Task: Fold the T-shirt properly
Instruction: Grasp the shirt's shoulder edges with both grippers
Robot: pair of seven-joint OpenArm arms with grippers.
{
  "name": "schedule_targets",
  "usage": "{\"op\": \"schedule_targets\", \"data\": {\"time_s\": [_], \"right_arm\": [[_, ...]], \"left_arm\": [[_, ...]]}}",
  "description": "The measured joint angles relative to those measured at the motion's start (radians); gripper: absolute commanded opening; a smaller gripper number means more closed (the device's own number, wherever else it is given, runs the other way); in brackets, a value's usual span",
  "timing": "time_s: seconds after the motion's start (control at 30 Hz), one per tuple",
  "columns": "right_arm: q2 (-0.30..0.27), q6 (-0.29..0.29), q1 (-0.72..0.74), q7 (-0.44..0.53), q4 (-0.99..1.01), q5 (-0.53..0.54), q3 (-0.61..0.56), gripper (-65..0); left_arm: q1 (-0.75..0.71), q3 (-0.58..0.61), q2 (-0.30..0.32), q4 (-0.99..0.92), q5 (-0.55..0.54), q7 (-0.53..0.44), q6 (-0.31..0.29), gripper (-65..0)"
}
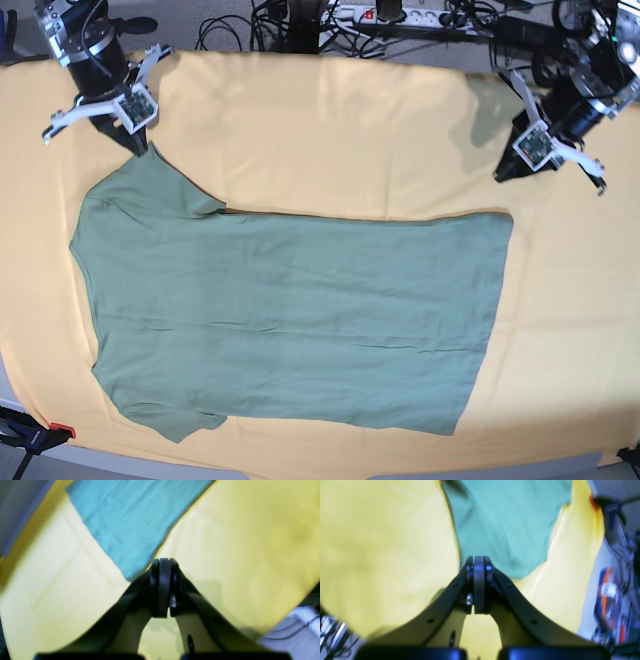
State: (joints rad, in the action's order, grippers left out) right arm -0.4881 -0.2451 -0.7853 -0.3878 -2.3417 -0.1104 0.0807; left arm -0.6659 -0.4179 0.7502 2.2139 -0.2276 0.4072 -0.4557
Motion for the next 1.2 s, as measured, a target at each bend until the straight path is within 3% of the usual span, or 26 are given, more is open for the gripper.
{"op": "schedule_targets", "data": {"time_s": [0.13, 0.27, 0.3, 0.5, 0.57, 0.63, 0.9, 1.2], "right_arm": [[-0.006, -0.040, 0.048, 0.044, 0.032, 0.016, 0.000, -65.0], [-0.005, -0.043, 0.072, 0.044, 0.097, 0.011, 0.000, -65.0], [-0.005, -0.042, 0.073, 0.052, 0.106, 0.008, 0.000, -65.0], [-0.004, -0.070, 0.071, 0.071, 0.115, 0.010, 0.000, -54.9], [-0.004, -0.070, 0.071, 0.076, 0.115, 0.010, 0.000, -51.4], [-0.005, -0.069, 0.071, 0.078, 0.115, 0.010, 0.000, -49.9], [-0.003, -0.070, 0.070, 0.077, 0.115, 0.010, 0.000, -49.9], [-0.003, -0.070, 0.070, 0.078, 0.115, 0.010, 0.000, -49.9]], "left_arm": [[0.052, 0.005, 0.114, -0.150, 0.002, -0.146, -0.111, -62.6], [0.115, 0.039, 0.236, -0.296, 0.008, -0.317, -0.168, -31.4], [0.132, 0.059, 0.262, -0.320, 0.005, -0.344, -0.168, -27.6], [0.323, 0.330, 0.386, -0.426, 0.172, -0.419, -0.160, -27.3], [0.401, 0.442, 0.400, -0.443, 0.228, -0.441, -0.127, -27.3], [0.483, 0.545, 0.402, -0.468, 0.284, -0.442, -0.073, -27.3], [0.777, 0.927, 0.394, -0.576, 0.393, -0.443, -0.015, -27.3], [1.043, 1.145, 0.304, -0.729, 0.388, -0.453, 0.000, -27.3]]}}
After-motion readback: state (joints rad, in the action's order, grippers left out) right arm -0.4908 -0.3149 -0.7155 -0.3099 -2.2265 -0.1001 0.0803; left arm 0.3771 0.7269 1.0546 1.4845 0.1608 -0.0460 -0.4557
